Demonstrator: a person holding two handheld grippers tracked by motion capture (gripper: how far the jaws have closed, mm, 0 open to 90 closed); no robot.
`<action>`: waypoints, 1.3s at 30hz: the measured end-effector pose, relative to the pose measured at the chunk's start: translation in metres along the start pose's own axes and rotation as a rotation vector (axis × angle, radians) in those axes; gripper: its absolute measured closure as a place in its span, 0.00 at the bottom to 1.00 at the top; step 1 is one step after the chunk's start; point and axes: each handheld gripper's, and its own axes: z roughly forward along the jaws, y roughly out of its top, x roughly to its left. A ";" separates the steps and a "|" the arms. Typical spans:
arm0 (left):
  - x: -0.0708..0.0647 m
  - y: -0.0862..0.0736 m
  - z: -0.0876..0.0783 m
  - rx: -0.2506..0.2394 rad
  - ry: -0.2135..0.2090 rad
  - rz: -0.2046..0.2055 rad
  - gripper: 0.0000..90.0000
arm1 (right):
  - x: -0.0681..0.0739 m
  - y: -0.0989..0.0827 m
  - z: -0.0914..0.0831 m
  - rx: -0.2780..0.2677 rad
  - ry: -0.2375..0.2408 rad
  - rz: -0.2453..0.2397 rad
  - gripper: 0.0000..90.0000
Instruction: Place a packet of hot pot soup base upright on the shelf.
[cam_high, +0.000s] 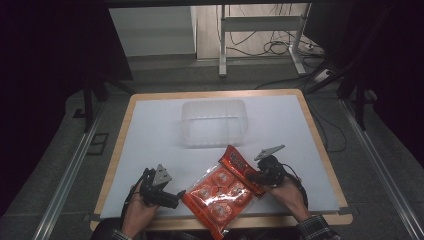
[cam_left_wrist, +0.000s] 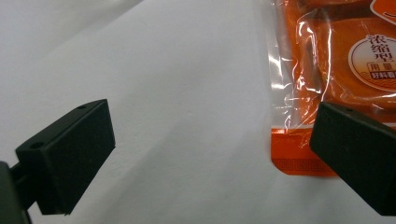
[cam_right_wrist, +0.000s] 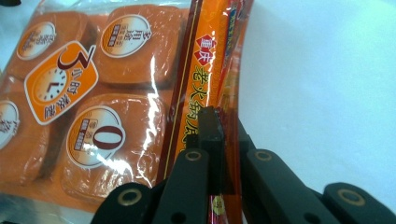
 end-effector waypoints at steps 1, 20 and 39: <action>0.000 0.000 0.000 -0.001 0.000 -0.001 0.00 | 0.000 0.001 -0.001 -0.001 0.000 0.009 0.99; 0.005 0.000 -0.005 -0.017 0.030 -0.011 0.00 | 0.006 0.012 -0.037 -0.147 0.104 0.053 0.99; 0.012 -0.001 -0.014 -0.076 0.063 -0.061 0.00 | 0.020 0.048 -0.074 -0.237 0.280 0.052 0.99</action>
